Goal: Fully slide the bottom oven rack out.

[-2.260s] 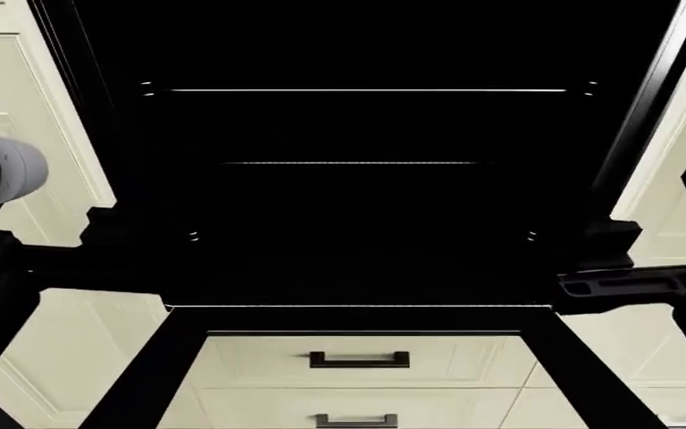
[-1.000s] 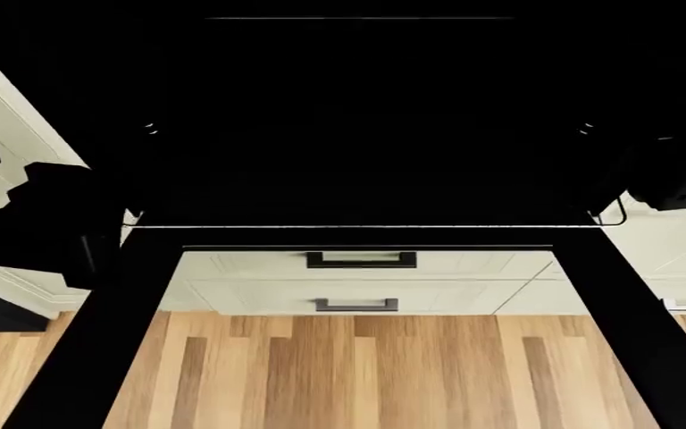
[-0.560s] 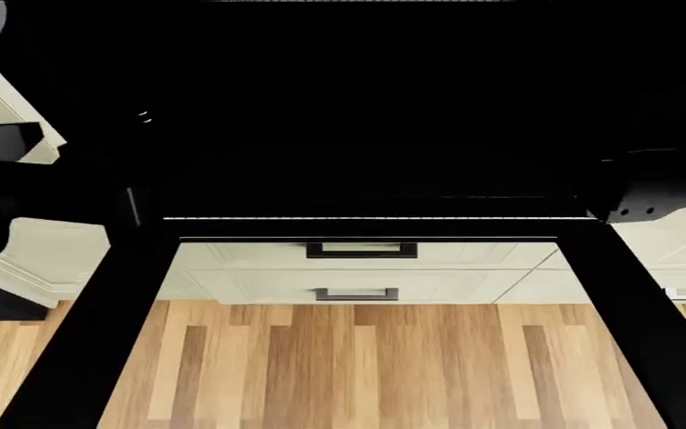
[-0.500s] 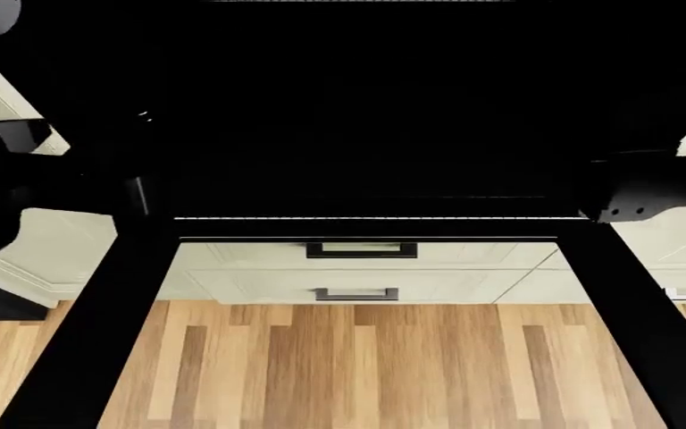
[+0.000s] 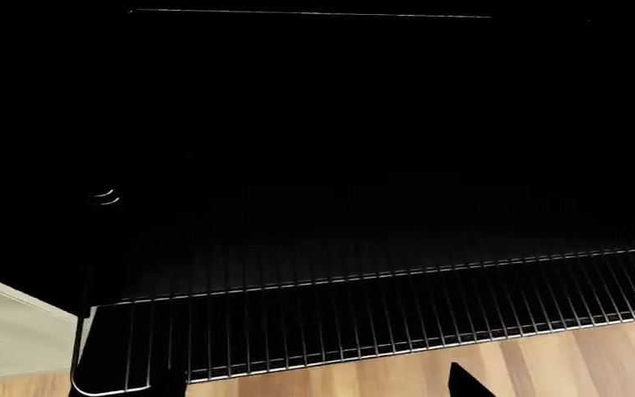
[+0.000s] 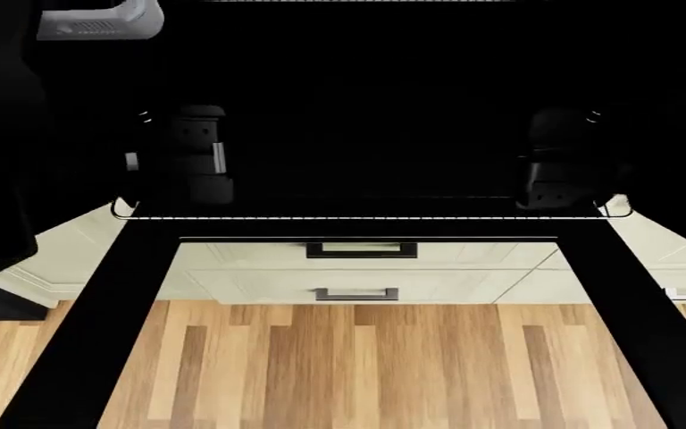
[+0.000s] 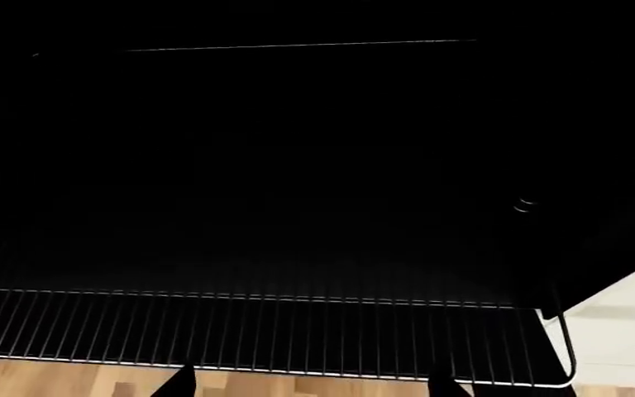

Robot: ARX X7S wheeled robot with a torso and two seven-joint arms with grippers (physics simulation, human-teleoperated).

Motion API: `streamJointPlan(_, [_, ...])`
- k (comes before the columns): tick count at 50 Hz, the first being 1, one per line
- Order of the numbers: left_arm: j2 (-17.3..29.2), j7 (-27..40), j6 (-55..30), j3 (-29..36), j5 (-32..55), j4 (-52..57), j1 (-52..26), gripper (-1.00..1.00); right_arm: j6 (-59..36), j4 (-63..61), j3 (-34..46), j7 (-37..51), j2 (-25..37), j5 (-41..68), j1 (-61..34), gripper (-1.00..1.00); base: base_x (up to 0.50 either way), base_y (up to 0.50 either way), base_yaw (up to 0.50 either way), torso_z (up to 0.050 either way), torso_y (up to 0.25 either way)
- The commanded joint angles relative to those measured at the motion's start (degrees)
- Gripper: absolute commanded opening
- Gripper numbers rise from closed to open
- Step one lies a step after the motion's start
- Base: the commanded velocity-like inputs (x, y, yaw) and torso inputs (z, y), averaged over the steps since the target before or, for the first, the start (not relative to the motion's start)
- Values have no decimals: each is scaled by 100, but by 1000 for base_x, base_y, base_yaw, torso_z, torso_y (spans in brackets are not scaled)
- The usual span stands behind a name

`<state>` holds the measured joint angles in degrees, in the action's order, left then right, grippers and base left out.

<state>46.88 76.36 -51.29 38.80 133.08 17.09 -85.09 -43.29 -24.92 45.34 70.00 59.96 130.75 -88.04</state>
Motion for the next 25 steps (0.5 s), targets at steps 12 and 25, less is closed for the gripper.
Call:
streamJointPlan(12, [-323,-633,-24,277,-1105,-550,569,100,-184,767,425,-459,-591,-898,330,100,0,0,0,0,0])
streamJointPlan(25, [-471,-955,6,418,-1749,-792,764,100,-345,1332,588,-806,-774,-1456,332,100,0,0,0,0,0])
